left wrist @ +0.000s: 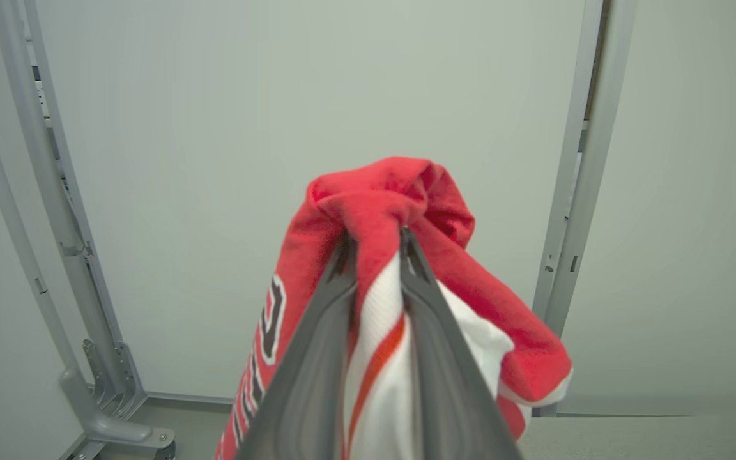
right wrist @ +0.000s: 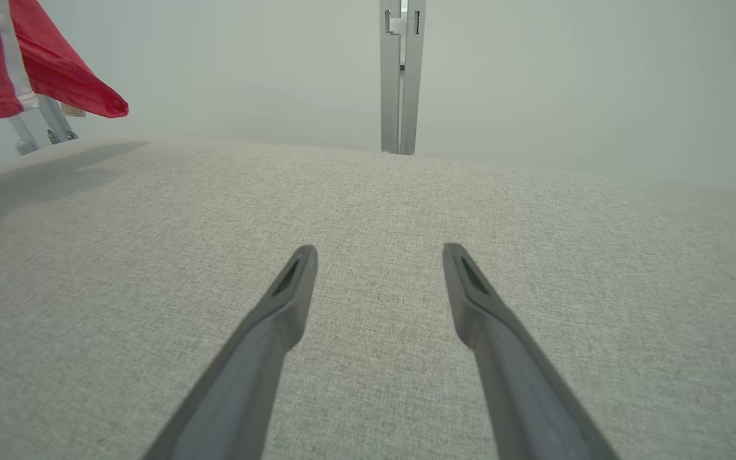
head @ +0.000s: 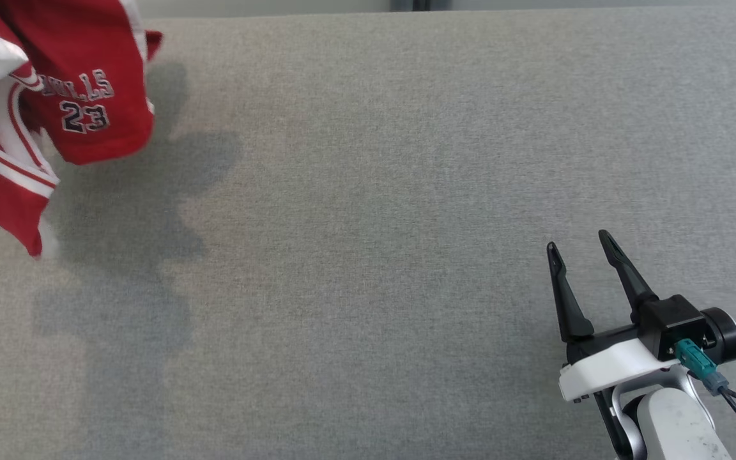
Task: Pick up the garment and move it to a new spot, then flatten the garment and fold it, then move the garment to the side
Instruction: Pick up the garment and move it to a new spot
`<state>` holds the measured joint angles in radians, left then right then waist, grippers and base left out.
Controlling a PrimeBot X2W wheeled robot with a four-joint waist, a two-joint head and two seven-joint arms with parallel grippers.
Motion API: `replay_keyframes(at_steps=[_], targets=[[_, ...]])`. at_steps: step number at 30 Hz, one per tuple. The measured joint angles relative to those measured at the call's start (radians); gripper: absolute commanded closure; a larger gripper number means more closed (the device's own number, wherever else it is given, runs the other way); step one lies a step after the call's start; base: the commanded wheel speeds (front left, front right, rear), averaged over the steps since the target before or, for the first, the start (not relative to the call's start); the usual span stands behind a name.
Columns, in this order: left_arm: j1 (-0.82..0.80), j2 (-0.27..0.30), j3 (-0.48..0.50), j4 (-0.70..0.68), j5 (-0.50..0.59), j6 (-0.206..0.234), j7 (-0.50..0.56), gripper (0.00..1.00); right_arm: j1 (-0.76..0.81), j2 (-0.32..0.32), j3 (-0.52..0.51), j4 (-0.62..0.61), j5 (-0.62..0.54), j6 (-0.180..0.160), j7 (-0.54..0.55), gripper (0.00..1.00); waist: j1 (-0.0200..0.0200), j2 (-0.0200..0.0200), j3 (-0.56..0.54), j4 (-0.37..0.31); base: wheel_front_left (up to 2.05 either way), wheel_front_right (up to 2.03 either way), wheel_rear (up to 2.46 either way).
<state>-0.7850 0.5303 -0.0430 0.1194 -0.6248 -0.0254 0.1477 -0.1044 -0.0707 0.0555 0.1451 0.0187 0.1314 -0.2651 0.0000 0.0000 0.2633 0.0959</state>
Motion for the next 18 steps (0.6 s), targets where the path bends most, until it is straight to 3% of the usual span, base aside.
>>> replay_keyframes(at_steps=[6, 10, 13, 18], targets=[[0.084, 0.016, -0.001, -0.393, -0.077, 0.062, 0.188, 1.00, 0.009, 0.012, -0.008, 0.000, 0.012, 0.000, 0.000, 0.00, 0.0000, 0.0000, -0.033, -0.057, 0.00, 0.00, 0.00], [0.102, -0.012, -0.046, -0.565, -0.157, 0.074, 0.279, 1.00, 0.010, 0.017, -0.005, 0.001, 0.017, 0.000, 0.000, 0.00, 0.0000, 0.0000, -0.037, -0.104, 0.00, 0.00, 0.00], [0.115, -0.072, -0.105, -0.654, -0.281, 0.075, 0.348, 1.00, 0.009, 0.020, -0.001, 0.002, 0.025, 0.000, 0.000, 0.00, 0.0000, 0.0000, -0.037, -0.141, 0.00, 0.00, 0.00], [0.122, -0.113, -0.187, -0.695, -0.350, 0.077, 0.406, 1.00, -0.006, 0.021, 0.005, 0.001, 0.054, 0.000, 0.000, 0.00, 0.0000, 0.0001, -0.031, -0.210, 0.00, 0.00, 0.00]])
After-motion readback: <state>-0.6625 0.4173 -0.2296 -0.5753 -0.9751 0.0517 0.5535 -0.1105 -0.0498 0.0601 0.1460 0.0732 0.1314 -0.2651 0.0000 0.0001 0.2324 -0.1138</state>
